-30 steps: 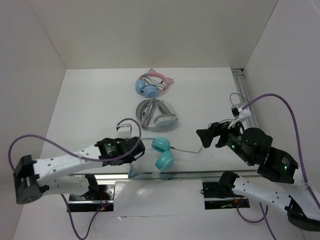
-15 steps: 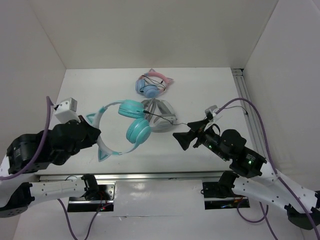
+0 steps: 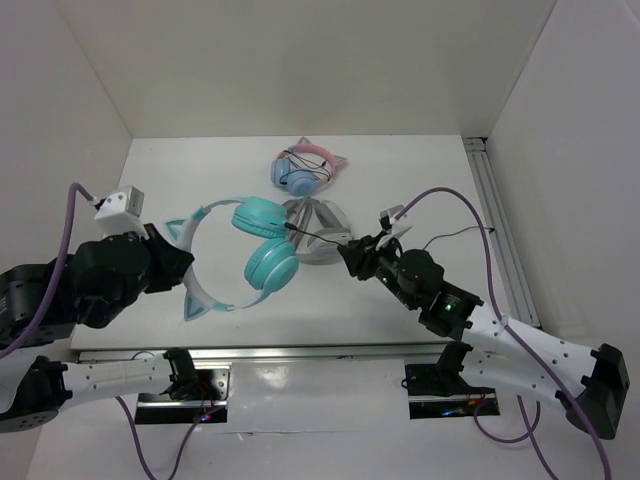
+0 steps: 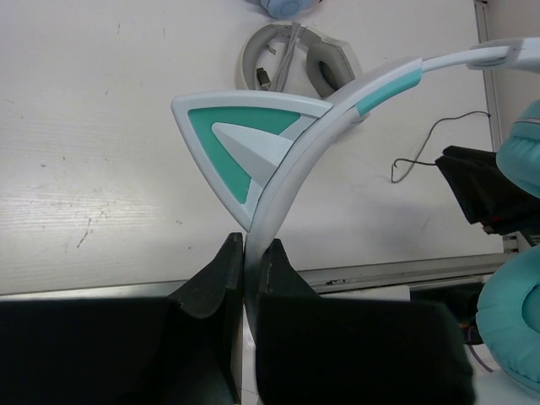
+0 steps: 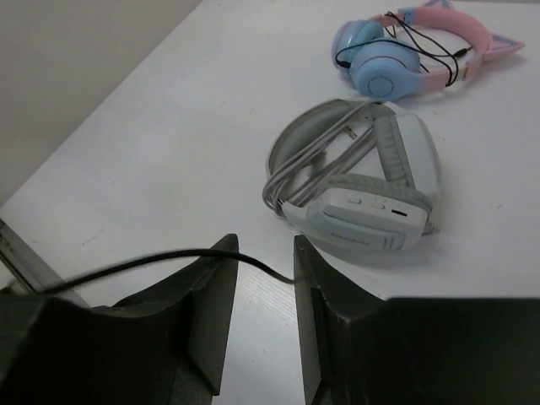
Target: Wrap the headphones
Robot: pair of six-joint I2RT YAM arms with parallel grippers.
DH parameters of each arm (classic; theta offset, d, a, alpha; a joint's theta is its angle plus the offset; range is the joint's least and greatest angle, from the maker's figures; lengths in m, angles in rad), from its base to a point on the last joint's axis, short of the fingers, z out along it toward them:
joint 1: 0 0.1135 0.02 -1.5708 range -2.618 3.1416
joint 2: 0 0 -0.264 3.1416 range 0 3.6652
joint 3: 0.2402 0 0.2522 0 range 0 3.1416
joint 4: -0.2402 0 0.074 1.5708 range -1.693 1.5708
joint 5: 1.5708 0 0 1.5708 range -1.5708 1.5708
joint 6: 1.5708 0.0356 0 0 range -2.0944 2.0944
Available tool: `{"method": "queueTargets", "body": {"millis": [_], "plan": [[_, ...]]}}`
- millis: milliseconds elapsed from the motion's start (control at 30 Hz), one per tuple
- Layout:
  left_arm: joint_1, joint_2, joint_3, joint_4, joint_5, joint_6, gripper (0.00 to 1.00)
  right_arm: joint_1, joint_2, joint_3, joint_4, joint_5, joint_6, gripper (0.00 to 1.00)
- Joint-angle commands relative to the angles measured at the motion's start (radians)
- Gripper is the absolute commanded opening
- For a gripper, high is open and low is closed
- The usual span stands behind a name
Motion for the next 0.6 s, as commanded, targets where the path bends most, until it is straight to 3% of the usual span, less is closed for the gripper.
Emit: {"method": "queueTargets", "body": {"millis": [0,200,367,567], "plan": [[0.002,-0.038,0.076,0.056,-0.006,0.013,0.00,-0.019,-0.030,-0.046,0.136,-0.002,0.012,0.39],[0.002,-0.025,0.137,0.056,0.005,0.013,0.00,-0.039,-0.015,-0.128,0.264,-0.171,0.012,0.39],[0.002,0.012,0.186,0.056,0.014,0.022,0.00,-0.039,0.077,-0.152,0.362,-0.180,0.023,0.39],[0.002,0.012,0.226,0.056,0.004,-0.005,0.00,-0.061,0.177,-0.161,0.419,-0.180,0.041,0.21]]}}
